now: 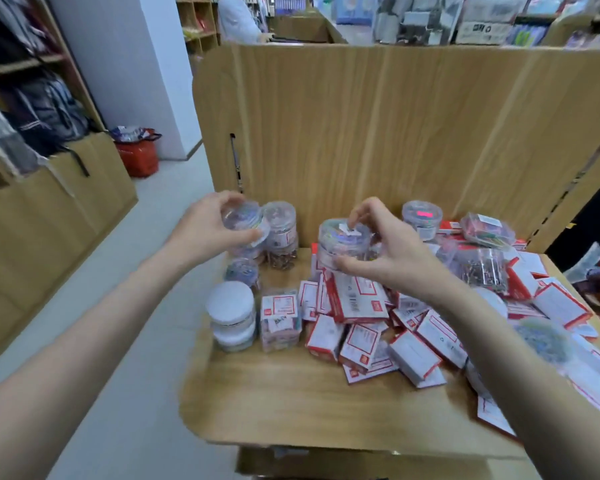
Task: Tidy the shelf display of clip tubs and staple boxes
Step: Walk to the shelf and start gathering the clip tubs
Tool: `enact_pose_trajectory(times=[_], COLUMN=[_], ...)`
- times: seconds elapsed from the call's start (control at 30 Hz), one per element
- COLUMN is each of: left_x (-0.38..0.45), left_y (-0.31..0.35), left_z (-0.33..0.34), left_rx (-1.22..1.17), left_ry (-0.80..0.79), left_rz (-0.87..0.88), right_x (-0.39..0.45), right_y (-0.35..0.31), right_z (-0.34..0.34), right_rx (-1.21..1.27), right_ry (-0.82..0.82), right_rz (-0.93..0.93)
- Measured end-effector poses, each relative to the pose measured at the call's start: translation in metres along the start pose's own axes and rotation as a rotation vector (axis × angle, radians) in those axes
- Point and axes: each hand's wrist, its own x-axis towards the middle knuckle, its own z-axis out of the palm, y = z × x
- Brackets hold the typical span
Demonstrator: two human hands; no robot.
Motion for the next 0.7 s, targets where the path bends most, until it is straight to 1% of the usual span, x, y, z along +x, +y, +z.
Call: enact_pose_trajectory(times=[0.07, 0.13, 0.2, 0.27, 0.37, 0.43, 0.57, 0.63, 0.7], left_x=[0.013, 0.025, 0.037, 0.044, 0.043, 0.039, 0.028, 0.017, 0.006], left_y=[-0.023, -0.036, -0.043, -0.049, -0.058, -0.062, -0.066, -0.07, -0.072], left_z=[0.001, 0.004, 0.009, 0.016, 0.028, 0.033, 0.021, 0.012, 0.007], left_rx=[0.054, 0.056, 0.055, 0.092, 0.11, 0.08, -0.075, -0.097, -0.152], left_ry=[-0.05, -0.074, -0.078, -0.118, -0.155, -0.126, -0.039, 0.034, 0.121], left_rz=[-0.074, -0.092, -0.086, -0.07, 0.0, 0.008, -0.128, -0.164, -0.188], right_x=[0.017, 0.031, 0.042, 0.05, 0.057, 0.06, 0.063, 0.065, 0.068], right_y=[-0.006, -0.009, -0.009, -0.008, -0.005, -0.003, -0.001, -0.002, 0.0], right_z=[0.02, 0.039, 0.054, 0.067, 0.081, 0.089, 0.103, 0.11, 0.117], right_rx=[-0.023, -0.061, -0.083, -0.094, -0.081, -0.063, -0.027, -0.022, -0.07], right_ry=[-0.049, -0.115, -0.186, -0.24, -0.254, -0.239, -0.246, -0.255, -0.256], right_rz=[-0.02, -0.028, -0.041, -0.033, -0.013, -0.006, -0.025, -0.03, -0.045])
